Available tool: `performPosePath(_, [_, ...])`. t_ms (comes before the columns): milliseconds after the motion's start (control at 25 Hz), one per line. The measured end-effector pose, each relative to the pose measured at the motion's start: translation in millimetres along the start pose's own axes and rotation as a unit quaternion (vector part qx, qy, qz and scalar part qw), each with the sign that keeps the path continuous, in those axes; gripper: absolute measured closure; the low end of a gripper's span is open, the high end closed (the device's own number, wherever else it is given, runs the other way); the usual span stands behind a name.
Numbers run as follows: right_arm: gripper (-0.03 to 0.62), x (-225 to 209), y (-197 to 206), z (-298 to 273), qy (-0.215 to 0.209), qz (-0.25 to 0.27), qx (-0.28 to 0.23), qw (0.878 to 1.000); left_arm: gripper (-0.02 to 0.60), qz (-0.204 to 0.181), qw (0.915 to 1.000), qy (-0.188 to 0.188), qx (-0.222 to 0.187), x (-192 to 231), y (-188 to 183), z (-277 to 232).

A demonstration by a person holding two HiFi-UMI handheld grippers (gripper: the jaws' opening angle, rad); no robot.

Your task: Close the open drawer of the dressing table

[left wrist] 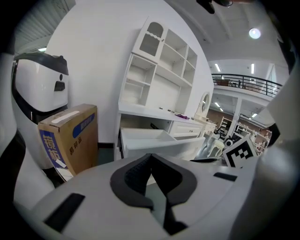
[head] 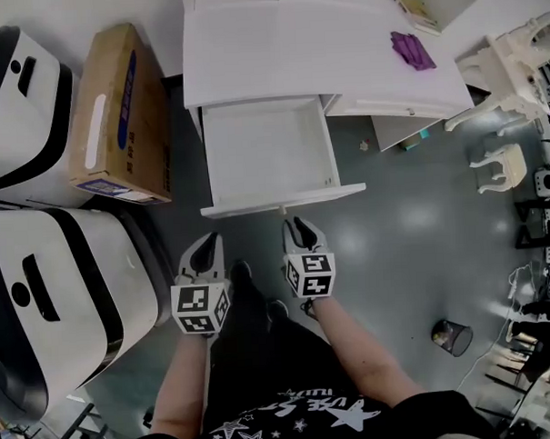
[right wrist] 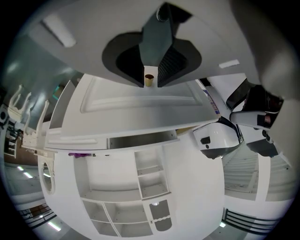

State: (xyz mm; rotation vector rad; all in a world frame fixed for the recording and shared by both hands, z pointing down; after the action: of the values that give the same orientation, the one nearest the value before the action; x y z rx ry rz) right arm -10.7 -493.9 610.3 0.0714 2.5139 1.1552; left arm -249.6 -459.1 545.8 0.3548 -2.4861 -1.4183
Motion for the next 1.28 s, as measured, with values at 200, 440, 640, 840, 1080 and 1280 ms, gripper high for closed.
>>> performPosePath(200, [0.533,0,10,-30,0.011,0.006,0.029,1.000,0.572,-0.002,0.9996,0.021,0.017,8,14,-20])
performPosePath(440, [0.533,-1,14,-51,0.044,0.010,0.037,0.998,0.572,-0.005,0.9988,0.039,0.028,18,22,-36])
performPosePath(640, [0.522,-1,8,-58,0.058,0.029,0.041,0.997,0.572,-0.008,0.9980,0.054,0.032,22,23,-40])
performPosePath(840, [0.519,-2,-3,-72,0.061,0.026,0.038,0.997,0.572,-0.008,0.9972,0.065,0.037,31,22,-44])
performPosePath(1080, [0.519,0,-21,-99,0.074,0.032,0.030,0.996,0.572,-0.016,0.9978,0.057,0.031,54,17,-59])
performPosePath(1280, [0.517,-5,-38,-116,0.050,0.029,0.031,0.998,0.572,-0.022,0.9979,0.055,0.028,58,8,-81])
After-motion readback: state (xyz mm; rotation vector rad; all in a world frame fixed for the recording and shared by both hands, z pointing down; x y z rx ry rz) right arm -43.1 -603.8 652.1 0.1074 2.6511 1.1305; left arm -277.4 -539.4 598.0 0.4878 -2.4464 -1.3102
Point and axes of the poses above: the fingertips, and each gripper's own axes: z backward along the fingers, x to its left, y out of its underside, the point moved 10 cm from there along z, backward along the fingers, and after that the axes turned 10 degrees about -z, right-handed, at the moved point
